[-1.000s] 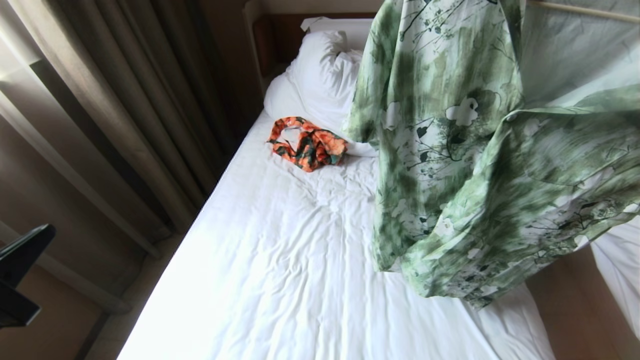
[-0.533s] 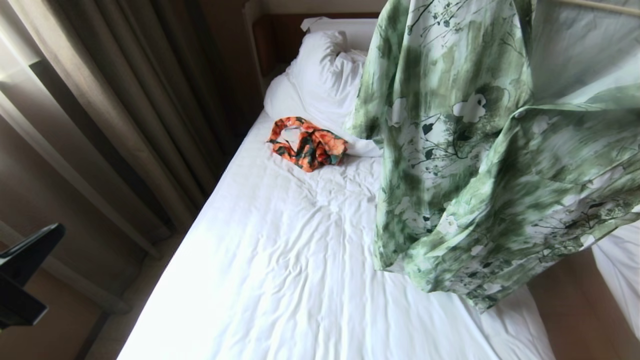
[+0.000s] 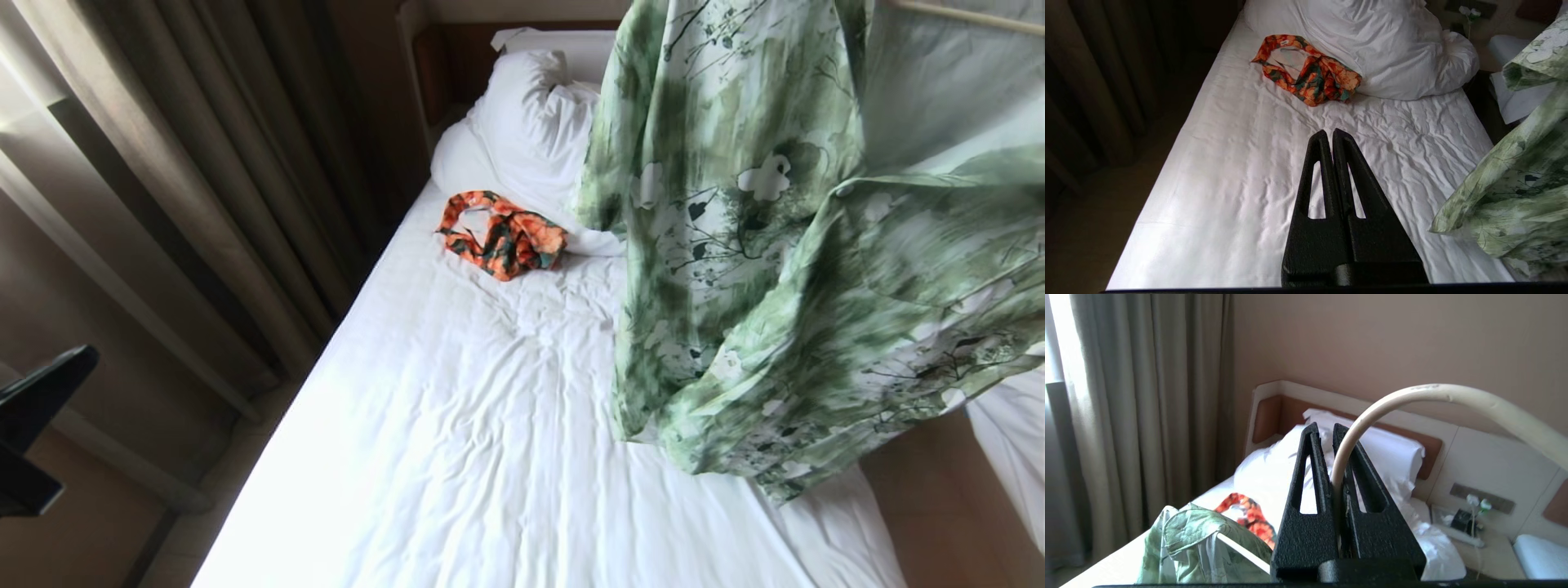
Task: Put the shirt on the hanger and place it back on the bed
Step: Take the clothes hanger out of the clothes
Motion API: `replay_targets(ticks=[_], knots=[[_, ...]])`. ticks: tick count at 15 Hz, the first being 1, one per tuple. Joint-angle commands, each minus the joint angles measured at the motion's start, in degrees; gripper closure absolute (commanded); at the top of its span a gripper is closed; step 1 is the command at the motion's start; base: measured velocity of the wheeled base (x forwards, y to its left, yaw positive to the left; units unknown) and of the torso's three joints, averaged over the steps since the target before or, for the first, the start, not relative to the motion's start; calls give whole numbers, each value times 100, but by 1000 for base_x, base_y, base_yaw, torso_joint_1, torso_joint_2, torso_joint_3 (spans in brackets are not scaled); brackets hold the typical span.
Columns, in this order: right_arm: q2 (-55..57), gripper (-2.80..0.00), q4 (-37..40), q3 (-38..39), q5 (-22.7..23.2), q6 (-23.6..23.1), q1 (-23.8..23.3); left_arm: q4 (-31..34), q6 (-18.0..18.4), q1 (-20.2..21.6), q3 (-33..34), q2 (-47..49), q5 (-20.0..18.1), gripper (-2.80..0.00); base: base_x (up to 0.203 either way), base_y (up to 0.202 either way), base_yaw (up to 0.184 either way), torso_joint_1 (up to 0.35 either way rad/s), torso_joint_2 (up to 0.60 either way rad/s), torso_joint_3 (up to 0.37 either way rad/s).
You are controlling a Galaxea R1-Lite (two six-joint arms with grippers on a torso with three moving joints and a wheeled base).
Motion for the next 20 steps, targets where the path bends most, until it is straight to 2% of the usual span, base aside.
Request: replay_targets(ticks=[1, 4, 6, 8, 12, 17, 18, 20], knots=[[-2, 0, 441, 0, 5, 141, 44, 354, -7, -20, -329, 37, -62, 0, 0, 0, 0, 0, 0, 0], [83, 0, 841, 0, 4, 498, 139, 1237, -78, -30, -1171, 116, -500, 0, 0, 0, 0, 0, 0, 0], [144, 0, 1212, 0, -3, 730, 317, 1691, -303, -118, -1822, 620, -828, 0, 0, 0, 0, 0, 0, 0], [347, 0, 1343, 0, -38, 941, 490, 1826, -427, -569, -2132, 1112, -1145, 0, 0, 0, 0, 0, 0, 0], [791, 0, 1608, 35, -57, 1553, 737, 1620, -461, -1806, -2462, 2026, -1322, 0, 0, 0, 0, 0, 0, 0], [1185, 0, 1577, 26, -33, 1752, 852, 510, -494, -2472, -2840, 3496, -1331, 0, 0, 0, 0, 0, 0, 0], [1237, 0, 1576, 26, -23, 1760, 852, 167, -494, -2546, -2887, 3872, -1318, -280, 0, 0, 0, 0, 0, 0], [1296, 0, 1572, 26, 5, 1767, 852, -351, -487, -2632, -3063, 4502, -1311, -280, 0, 0, 0, 0, 0, 0]])
